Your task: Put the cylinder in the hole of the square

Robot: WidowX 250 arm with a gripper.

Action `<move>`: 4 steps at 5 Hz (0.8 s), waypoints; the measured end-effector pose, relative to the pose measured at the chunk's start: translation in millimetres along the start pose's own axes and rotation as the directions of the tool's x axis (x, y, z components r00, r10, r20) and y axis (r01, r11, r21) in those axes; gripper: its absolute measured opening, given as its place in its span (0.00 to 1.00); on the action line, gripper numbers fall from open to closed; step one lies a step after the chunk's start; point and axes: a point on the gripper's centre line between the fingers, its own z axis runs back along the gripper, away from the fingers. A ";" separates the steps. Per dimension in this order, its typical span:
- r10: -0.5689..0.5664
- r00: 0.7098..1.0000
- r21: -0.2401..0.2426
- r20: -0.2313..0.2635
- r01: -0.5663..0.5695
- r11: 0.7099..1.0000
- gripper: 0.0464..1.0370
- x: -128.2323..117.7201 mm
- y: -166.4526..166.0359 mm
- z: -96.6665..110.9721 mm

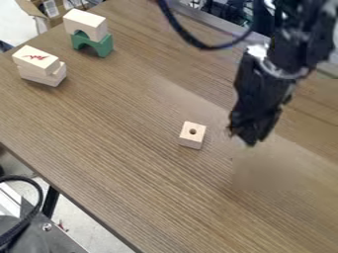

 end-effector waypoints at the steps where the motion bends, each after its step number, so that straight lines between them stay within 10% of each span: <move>1: 0.043 0.999 0.022 -0.003 -0.043 0.999 0.08 18.0 -1.7 -8.6; 4: 0.112 0.994 0.037 -0.013 -0.111 0.993 0.08 50.6 1.3 -12.3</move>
